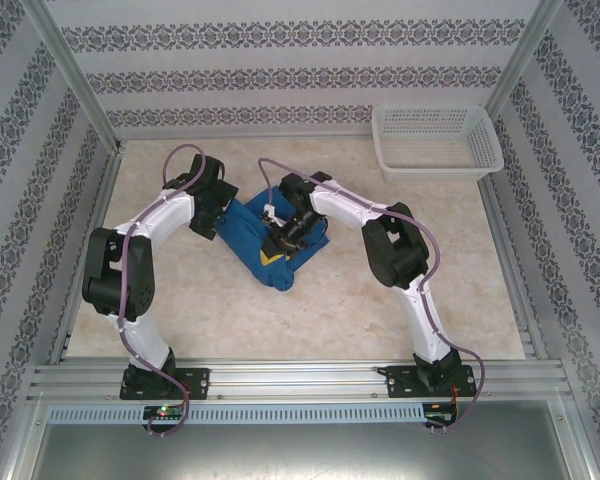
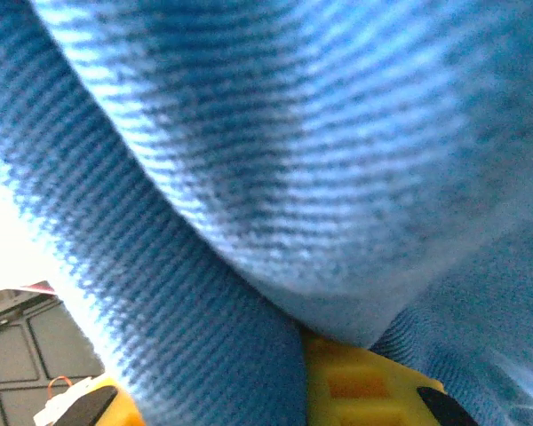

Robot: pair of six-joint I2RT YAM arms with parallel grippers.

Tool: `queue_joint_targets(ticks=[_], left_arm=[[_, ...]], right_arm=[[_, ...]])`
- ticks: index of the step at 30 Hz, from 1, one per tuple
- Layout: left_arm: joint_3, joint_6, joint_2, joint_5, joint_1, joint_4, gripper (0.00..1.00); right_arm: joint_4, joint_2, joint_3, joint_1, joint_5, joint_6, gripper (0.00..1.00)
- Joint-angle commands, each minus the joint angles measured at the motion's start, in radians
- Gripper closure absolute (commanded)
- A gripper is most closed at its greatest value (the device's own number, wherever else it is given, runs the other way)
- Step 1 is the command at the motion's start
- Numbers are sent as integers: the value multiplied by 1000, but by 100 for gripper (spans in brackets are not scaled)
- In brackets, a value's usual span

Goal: Roll up the long pants

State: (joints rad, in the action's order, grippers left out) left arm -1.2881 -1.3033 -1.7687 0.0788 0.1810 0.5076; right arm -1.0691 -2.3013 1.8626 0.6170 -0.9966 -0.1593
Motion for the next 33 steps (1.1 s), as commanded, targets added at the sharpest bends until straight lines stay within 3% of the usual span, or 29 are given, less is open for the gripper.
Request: queue_joint_targets(ticks=[1, 14, 28, 31, 33], left_arm=[[18, 53, 80, -8, -12, -15, 0], [179, 58, 184, 2, 48, -98, 0], [209, 30, 86, 23, 127, -240, 1], [209, 21, 23, 27, 136, -284, 14], [203, 14, -17, 33, 144, -297, 43]], right_arm=[[-25, -18, -48, -9, -78, -21, 100], [8, -26, -67, -31, -104, -42, 100], [-3, -40, -56, -39, -91, -48, 100], [0, -40, -52, -39, -93, -54, 100], [0, -38, -51, -39, -91, -56, 100]])
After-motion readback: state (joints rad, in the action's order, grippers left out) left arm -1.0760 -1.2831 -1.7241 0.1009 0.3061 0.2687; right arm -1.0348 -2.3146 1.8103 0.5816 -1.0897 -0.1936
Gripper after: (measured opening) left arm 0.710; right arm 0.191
